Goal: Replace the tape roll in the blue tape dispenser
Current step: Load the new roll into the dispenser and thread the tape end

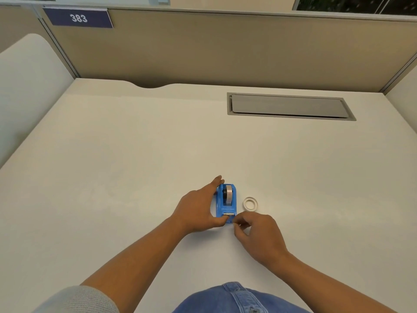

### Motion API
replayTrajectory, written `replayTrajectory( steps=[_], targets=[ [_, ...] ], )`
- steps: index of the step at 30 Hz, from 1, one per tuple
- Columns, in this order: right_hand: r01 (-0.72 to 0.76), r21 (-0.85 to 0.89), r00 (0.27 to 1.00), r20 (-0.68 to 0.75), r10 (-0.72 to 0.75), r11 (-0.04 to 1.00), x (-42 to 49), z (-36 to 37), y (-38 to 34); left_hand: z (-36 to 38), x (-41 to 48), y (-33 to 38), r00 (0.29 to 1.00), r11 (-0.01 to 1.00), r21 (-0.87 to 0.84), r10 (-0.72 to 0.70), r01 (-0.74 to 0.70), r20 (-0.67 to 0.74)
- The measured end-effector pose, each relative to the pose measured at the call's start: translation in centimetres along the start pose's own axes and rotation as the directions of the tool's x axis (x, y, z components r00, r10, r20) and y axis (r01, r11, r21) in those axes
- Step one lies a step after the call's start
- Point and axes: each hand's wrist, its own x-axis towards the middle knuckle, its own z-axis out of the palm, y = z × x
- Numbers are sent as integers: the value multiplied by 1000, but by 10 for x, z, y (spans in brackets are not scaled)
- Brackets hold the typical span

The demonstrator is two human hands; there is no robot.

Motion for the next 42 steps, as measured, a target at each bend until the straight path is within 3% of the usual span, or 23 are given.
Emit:
replayTrajectory(
  steps=[5, 9, 17, 26, 42],
  targets=[
    [-179, 284, 979, -38, 198, 942, -1, 1, -4, 2, -2, 2, 999, 999, 32, 3, -1, -48],
    [-174, 301, 978, -56, 200, 938, 2, 3, -5, 2, -3, 3, 998, 998, 57, 5, -1, -65],
    [-142, 196, 986, -56, 156, 970, 10, 2, -3, 2, -2, 6, 997, 993, 119, -10, 19, -73],
    [4, -106, 1000, -26, -7, 994, 15, -1, -1, 8, -5, 13, 992, 993, 112, -18, 32, -122],
    [-4, -245, 999, 45, 15, 970, 18, -6, -6, 11, -8, 11, 995, 999, 26, -32, 35, -96]
  ],
)
